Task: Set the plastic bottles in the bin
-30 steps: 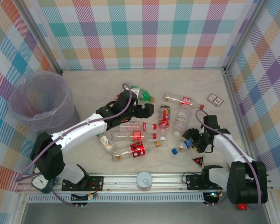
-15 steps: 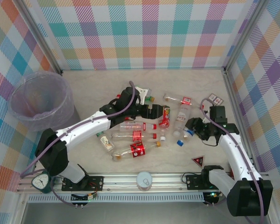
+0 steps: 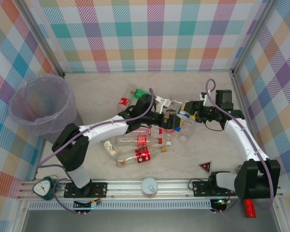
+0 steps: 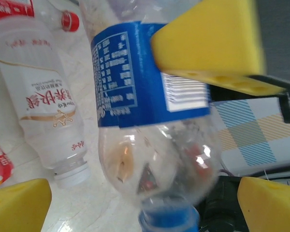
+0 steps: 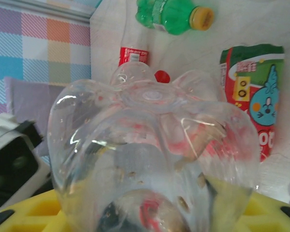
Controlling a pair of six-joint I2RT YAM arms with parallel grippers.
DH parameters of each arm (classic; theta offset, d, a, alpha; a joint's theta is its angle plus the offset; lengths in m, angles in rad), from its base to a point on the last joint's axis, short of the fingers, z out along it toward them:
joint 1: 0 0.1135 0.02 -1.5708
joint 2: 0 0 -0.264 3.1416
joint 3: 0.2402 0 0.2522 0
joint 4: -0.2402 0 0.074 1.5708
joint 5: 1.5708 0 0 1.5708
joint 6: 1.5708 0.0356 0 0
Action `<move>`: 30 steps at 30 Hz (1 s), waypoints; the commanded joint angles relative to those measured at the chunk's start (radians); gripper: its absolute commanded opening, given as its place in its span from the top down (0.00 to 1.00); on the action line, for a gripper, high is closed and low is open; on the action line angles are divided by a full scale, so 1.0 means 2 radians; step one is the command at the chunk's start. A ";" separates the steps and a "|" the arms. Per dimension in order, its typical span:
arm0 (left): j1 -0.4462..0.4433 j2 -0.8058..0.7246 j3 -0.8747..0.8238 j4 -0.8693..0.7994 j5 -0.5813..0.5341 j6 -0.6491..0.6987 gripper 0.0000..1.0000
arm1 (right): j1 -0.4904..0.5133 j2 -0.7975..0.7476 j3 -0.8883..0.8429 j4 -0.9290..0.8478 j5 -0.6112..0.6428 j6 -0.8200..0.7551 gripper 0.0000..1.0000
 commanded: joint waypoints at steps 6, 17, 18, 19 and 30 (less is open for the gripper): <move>-0.012 0.028 0.041 0.030 0.026 -0.017 0.05 | 0.012 0.010 0.005 0.036 -0.033 0.000 0.48; -0.013 0.040 0.046 0.028 0.005 -0.019 0.22 | 0.025 0.028 0.008 0.050 -0.038 0.001 0.48; -0.013 0.041 0.047 0.026 0.005 -0.018 0.25 | 0.025 0.028 0.008 0.051 -0.038 0.001 0.48; -0.013 0.041 0.049 0.023 0.003 -0.018 0.26 | 0.024 0.028 0.008 0.051 -0.039 0.001 0.48; -0.013 0.046 0.063 -0.010 -0.014 -0.005 0.39 | 0.020 0.043 0.049 -0.011 -0.018 -0.037 0.22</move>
